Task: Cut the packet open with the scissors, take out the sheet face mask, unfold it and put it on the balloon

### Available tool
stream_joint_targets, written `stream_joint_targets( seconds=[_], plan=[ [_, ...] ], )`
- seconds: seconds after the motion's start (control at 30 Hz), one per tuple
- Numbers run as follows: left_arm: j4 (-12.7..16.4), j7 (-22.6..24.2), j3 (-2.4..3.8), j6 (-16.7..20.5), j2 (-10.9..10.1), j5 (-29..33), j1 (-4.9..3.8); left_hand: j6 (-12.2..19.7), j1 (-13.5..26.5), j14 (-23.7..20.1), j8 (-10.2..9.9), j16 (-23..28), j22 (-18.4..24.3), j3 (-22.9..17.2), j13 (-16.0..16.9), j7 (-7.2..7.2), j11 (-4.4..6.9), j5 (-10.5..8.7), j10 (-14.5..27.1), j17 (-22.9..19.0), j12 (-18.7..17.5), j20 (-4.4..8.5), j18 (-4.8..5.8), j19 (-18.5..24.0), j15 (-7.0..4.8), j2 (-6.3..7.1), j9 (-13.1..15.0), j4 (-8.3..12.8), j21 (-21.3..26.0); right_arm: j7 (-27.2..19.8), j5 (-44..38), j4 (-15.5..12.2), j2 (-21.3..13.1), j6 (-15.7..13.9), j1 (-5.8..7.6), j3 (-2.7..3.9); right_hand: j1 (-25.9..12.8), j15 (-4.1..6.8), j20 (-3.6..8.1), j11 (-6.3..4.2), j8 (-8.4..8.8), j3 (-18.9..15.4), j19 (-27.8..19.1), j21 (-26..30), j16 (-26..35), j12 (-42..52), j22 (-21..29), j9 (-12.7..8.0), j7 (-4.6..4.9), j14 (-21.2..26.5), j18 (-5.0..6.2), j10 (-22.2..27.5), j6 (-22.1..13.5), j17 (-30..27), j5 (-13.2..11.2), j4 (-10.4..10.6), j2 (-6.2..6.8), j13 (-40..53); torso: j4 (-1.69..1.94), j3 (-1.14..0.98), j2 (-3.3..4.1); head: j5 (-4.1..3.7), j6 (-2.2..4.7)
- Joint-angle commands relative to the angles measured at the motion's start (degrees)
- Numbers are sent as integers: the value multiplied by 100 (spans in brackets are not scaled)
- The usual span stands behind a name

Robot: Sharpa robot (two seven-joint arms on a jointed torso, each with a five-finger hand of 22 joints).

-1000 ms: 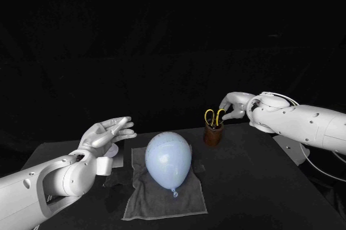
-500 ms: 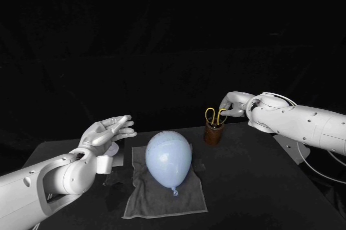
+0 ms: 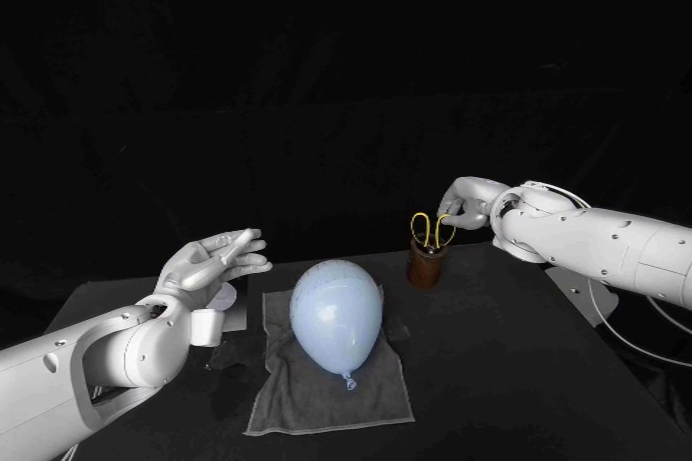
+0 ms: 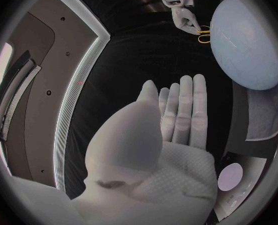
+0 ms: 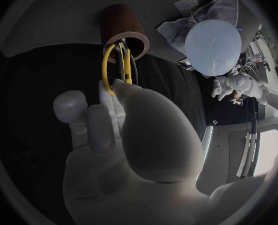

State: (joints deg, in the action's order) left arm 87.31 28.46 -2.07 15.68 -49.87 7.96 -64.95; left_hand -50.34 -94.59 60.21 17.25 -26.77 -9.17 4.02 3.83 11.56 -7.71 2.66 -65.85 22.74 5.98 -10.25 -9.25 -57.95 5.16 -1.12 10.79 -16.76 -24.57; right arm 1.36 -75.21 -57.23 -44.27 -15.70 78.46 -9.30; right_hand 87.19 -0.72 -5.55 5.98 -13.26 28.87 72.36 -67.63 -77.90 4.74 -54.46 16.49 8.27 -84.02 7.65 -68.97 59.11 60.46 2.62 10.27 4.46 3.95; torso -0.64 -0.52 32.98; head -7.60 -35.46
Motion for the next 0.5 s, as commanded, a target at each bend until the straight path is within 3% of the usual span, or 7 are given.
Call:
stream_joint_targets(
  seconds=[0.03,0.23,0.5],
  plan=[
    [18,6,8,-1,0,23,-15,-9,16,-40,-27,-24,-6,39,8,41,-45,20,-3,4,-13,-40,-112,9,-18,-26,-8,4,-28,134,-161,-54,-33,-393,4,4,-92,69,30,-170,-137,432,60,-101,-76,-65,-151,157,-6,-104,-112,-289,-17,126,10,-195,-77,-5,-2,-1,-7,10,-8],
    [14,-10,8,0,-2,23,-17,-5,31,-52,-32,-29,-5,45,9,46,-49,20,3,17,-19,-43,-111,15,-13,-49,-9,4,-28,153,-253,-158,-90,-607,8,7,-350,99,47,-199,-337,906,222,-369,-253,-86,-563,391,-31,-169,-176,-465,-51,466,12,-454,32,8,-9,-3,-10,7,-2],
    [11,-29,8,9,-2,23,-17,-4,36,-59,-34,-32,-5,46,9,48,-51,20,6,23,-22,-44,-111,18,-12,-63,-9,4,-29,82,-193,-391,-183,-1035,21,19,-439,133,40,-222,-442,1004,349,-549,-348,-79,-841,518,-49,-199,-226,-569,-59,636,17,-559,79,28,-10,-3,-7,-8,-5]
  ],
)
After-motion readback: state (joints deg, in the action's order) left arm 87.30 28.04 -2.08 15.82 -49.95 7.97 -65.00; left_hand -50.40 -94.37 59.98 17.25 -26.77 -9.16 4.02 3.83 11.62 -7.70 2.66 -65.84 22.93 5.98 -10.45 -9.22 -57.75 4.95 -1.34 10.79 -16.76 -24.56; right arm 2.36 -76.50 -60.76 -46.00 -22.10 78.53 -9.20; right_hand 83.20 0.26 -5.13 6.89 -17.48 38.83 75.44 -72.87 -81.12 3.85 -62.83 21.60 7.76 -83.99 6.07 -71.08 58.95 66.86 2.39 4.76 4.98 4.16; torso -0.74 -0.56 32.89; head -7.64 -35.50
